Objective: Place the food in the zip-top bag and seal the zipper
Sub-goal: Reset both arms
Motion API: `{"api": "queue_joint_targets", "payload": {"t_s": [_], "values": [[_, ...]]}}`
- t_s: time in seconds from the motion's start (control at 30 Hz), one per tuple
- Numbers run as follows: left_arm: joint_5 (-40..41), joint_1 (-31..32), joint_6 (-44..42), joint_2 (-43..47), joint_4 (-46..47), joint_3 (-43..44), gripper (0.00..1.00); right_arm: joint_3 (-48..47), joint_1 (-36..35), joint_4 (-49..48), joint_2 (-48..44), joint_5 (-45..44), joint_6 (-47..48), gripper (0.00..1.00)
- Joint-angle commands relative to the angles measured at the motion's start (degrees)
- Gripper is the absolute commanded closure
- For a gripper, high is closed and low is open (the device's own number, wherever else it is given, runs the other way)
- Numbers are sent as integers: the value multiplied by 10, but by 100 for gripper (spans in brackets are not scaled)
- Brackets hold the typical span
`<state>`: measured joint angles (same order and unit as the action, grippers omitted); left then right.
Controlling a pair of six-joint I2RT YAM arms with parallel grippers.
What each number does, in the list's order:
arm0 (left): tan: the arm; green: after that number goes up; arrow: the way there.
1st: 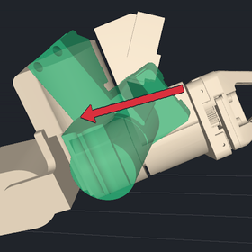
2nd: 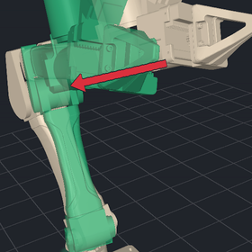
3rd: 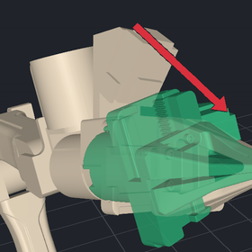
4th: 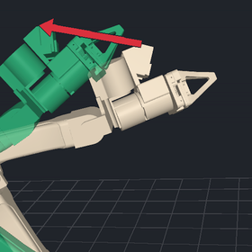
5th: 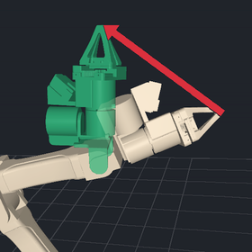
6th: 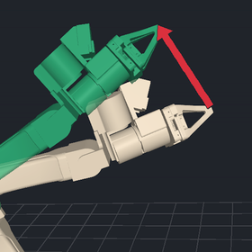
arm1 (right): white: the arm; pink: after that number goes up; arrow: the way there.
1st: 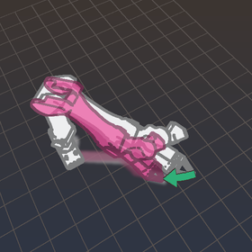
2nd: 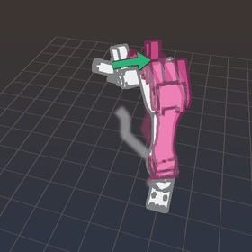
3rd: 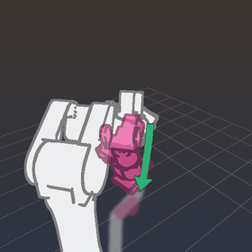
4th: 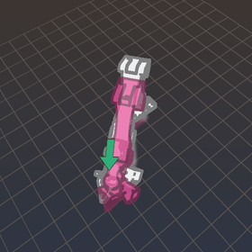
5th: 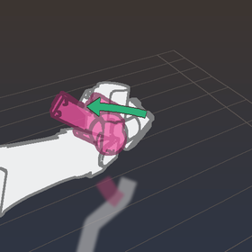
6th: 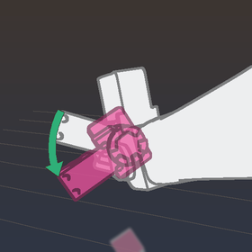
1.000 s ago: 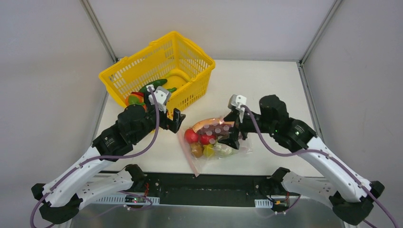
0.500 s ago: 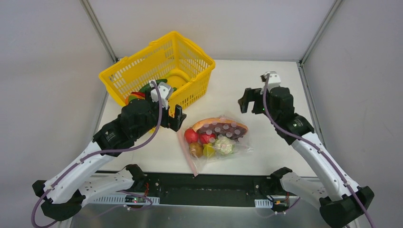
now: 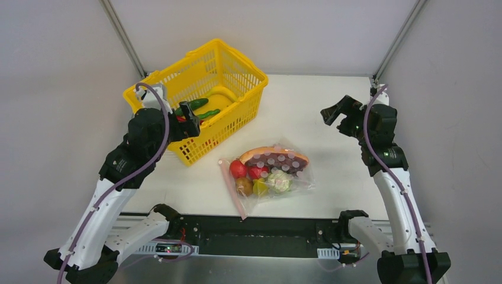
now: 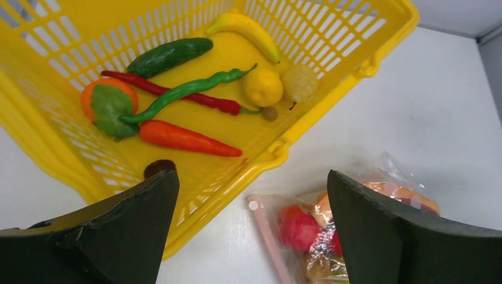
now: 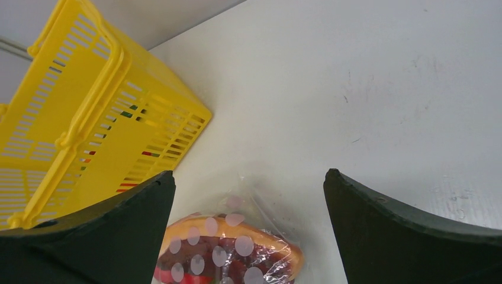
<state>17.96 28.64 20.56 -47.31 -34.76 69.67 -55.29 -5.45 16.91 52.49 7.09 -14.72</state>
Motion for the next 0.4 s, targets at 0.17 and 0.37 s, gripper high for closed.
{"api": "queue_joint_targets", "payload": {"t_s": [0.17,0.37], "values": [[137,-2,65,41,-42,-20,1,-17,3,-33,-24,39,-20,1],[160,-2,62,38,-59,-17,1,-15,3,-39,-23,42,-26,0]]}}
